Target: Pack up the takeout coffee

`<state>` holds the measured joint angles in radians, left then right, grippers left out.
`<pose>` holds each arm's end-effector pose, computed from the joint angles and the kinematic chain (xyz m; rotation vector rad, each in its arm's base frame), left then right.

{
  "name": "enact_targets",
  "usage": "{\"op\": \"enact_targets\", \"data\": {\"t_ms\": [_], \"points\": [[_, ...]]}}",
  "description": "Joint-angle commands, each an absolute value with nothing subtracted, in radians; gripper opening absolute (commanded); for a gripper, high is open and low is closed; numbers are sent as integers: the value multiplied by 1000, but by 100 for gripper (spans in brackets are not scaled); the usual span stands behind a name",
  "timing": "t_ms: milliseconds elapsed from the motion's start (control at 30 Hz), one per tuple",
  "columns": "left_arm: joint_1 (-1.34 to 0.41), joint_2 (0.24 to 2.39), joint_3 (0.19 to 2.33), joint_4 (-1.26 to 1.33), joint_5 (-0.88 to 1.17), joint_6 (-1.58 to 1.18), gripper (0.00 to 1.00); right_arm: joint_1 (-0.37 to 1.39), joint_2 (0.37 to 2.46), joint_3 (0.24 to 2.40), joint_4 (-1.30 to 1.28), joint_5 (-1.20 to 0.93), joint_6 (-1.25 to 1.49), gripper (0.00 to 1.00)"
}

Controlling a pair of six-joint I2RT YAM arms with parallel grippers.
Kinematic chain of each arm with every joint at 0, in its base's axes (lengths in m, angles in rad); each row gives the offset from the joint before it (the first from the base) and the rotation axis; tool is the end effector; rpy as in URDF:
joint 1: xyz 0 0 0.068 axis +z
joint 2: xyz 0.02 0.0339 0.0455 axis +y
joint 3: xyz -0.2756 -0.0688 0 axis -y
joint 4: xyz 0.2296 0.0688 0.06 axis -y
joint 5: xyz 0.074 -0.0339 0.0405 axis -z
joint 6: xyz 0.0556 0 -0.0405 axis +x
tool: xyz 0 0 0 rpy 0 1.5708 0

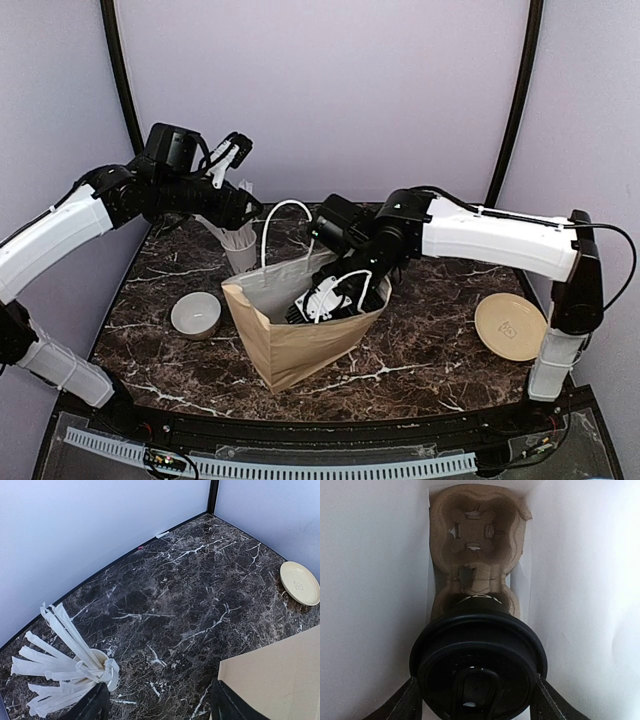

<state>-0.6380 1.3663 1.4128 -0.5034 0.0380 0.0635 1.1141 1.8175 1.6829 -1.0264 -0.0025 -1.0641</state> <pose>0.2452 -0.1845 0.3968 0.7273 1.9173 -0.3991 0.1650 0.3362 0.2905 -2.4214 1.2650 0.0176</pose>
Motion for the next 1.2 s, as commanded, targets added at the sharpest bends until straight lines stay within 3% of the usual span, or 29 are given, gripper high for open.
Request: {"op": "enact_targets", "data": {"t_ms": [0,333,700,1167], "points": [[-617,1318,1374,-488,53,66,72,1079,1917,1762,-1200,-41,-1110,44],[-583,1279,1328,-481,65,65,72,1069,2172,2066,-1411,-22,-1131,44],[-557,1259,1286,-460,75,67,72,1087,2335,2238,-1417,64,-1140,45],[-547,1252,1302,-462,95,57,72,1107,2343,2261,-1398,30,-1111,48]]}}
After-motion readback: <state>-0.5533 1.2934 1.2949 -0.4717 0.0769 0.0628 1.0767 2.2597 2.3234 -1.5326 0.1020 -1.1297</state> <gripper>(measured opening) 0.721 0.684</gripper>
